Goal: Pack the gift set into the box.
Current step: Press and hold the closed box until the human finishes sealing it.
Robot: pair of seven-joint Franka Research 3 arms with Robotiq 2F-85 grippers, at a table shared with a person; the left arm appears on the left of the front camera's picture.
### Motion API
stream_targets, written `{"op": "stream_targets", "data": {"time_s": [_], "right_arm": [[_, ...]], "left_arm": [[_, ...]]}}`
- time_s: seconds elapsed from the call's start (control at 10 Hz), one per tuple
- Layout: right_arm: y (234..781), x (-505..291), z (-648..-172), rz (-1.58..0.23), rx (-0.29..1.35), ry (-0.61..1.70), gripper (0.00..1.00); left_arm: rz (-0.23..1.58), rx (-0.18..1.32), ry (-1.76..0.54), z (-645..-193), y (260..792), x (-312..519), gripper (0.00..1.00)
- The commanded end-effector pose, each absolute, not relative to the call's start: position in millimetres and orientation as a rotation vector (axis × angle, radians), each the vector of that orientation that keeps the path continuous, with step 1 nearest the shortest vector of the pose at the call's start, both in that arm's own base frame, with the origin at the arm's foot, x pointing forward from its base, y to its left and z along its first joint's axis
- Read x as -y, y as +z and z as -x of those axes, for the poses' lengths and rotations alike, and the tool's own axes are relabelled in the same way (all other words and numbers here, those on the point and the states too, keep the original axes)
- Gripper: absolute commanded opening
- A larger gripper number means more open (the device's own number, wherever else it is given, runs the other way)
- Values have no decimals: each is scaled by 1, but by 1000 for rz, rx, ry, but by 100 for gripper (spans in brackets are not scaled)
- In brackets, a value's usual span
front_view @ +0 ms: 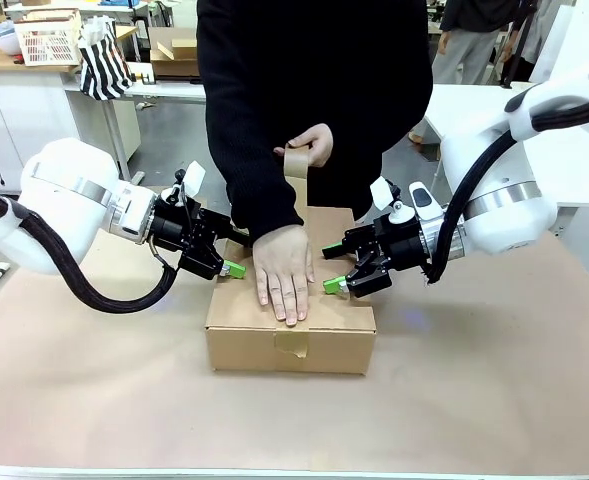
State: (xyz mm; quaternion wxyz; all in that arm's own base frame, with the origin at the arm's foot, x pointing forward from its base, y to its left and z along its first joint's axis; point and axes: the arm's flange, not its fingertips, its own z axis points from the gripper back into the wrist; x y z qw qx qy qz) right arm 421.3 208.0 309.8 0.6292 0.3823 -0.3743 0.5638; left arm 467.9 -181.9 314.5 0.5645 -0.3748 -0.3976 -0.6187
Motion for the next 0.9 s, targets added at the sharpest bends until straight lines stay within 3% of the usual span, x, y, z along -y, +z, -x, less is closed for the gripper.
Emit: {"op": "stream_targets", "data": {"time_s": [0.0,0.8], "right_arm": [[307,-208,-420,-870,851,1289,100],[307,-208,-420,-870,851,1289,100]], "left_arm": [[887,930,-1460,-466,313,181,100],[887,930,-1460,-466,313,181,100]]}}
